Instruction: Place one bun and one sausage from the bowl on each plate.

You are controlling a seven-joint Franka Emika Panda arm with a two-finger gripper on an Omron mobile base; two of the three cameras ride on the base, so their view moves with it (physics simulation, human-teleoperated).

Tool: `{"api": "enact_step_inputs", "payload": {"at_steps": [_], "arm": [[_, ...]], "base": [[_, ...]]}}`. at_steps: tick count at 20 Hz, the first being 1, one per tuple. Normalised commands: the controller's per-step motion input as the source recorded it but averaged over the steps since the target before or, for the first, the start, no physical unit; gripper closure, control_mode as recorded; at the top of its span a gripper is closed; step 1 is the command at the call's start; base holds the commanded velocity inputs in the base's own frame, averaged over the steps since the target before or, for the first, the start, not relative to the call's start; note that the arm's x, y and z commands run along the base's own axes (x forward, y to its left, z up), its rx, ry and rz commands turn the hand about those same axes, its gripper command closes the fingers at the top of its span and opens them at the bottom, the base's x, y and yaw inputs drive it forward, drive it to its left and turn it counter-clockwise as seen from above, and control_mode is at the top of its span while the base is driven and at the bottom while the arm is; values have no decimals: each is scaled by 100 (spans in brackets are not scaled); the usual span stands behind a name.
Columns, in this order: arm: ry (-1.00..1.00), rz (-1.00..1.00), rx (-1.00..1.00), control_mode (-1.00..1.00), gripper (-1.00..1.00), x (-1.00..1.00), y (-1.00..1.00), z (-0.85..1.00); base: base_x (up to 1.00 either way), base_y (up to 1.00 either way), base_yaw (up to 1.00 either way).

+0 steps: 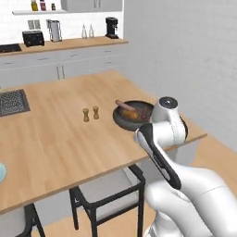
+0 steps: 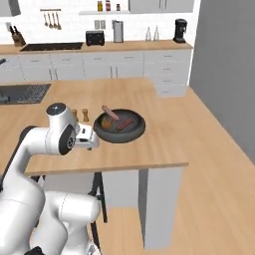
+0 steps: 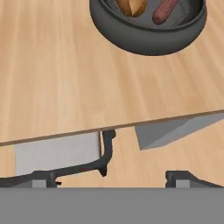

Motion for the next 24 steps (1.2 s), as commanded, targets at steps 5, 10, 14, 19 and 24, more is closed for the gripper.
{"api": "enact_step_inputs", "payload": {"at_steps": [5, 10, 14, 19, 24], "arm": [[0, 0, 0, 100, -100, 0, 0, 0], [0, 0, 0, 100, -100, 0, 0, 0], [0, 0, 1, -100, -100, 48, -15, 11], [7, -14, 1, -100, -100, 100, -23, 31], [16, -21, 0, -100, -100, 97, -32, 41]], "base": [[49, -44, 54], [52, -41, 33], [37, -16, 1], [0, 0, 0], [0, 0, 0]]}}
